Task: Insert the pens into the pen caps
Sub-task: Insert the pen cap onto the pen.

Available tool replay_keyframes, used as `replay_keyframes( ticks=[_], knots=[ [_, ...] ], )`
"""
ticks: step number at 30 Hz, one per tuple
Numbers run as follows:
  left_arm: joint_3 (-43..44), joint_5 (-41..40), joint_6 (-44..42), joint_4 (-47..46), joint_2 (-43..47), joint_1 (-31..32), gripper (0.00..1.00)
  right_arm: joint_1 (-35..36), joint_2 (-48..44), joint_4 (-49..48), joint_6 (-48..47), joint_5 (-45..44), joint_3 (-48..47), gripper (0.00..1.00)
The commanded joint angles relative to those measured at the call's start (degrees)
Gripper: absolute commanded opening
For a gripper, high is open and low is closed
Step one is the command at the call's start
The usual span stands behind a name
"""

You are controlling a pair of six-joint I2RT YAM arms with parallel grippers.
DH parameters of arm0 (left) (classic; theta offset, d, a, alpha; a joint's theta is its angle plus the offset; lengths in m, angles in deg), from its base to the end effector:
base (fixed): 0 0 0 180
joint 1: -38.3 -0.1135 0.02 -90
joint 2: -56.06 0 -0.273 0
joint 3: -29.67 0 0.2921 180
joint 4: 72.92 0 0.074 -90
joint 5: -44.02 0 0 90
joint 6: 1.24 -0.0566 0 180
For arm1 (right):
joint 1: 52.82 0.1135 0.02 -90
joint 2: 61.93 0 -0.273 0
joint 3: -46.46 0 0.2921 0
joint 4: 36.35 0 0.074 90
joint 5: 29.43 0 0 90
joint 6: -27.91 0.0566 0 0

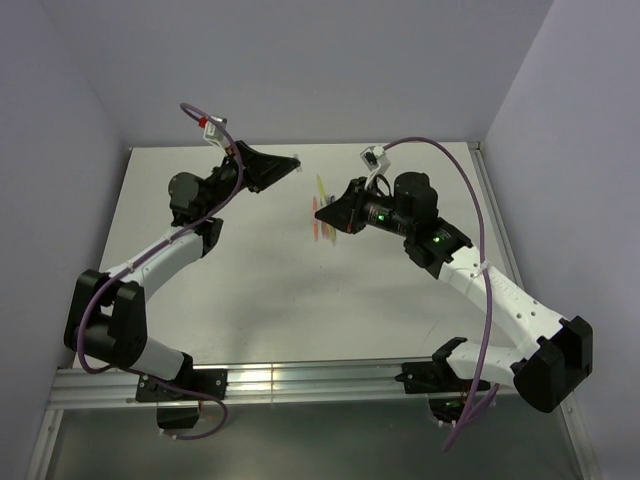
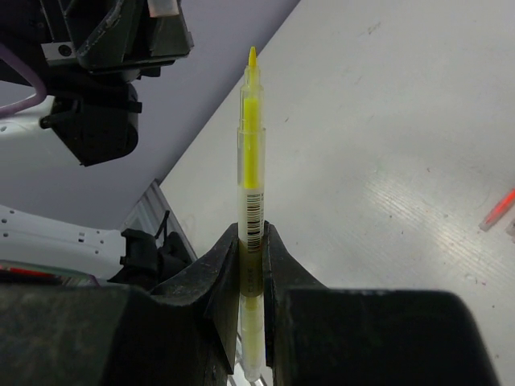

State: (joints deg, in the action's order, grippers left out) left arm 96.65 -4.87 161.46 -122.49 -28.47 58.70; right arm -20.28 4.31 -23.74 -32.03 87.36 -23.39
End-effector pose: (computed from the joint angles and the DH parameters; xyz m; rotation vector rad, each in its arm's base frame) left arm 0.3351 -0.1643 0.3590 0.1880 1.3481 -1.7677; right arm 0.2599 0.1961 0.3623 -0.4118 1.8219 1.1846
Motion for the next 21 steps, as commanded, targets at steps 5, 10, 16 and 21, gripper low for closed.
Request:
replay_keyframes(
  ticks=[5, 10, 16, 21],
  knots=[
    [-0.9, -0.8, 1.0, -7.5, 0.2, 0.3, 0.00, 1.2, -0.7, -4.8, -0.3, 2.8, -0.3, 0.00],
    [-0.7, -0.3, 0.9, -7.7, -0.8, 0.7, 0.00, 1.7, -0.3, -4.6, -0.6, 3.9, -0.4, 0.00],
    [-0.1, 0.3, -0.6, -5.6, -1.3, 2.1, 0.00, 2.1, -0.4, -4.4, -1.2, 4.1, -0.6, 0.00],
    [0.4, 0.8, -1.7, -4.8, -1.4, 3.0, 0.00, 2.3, -0.5, -3.8, -1.6, 3.7, -0.8, 0.00]
  ],
)
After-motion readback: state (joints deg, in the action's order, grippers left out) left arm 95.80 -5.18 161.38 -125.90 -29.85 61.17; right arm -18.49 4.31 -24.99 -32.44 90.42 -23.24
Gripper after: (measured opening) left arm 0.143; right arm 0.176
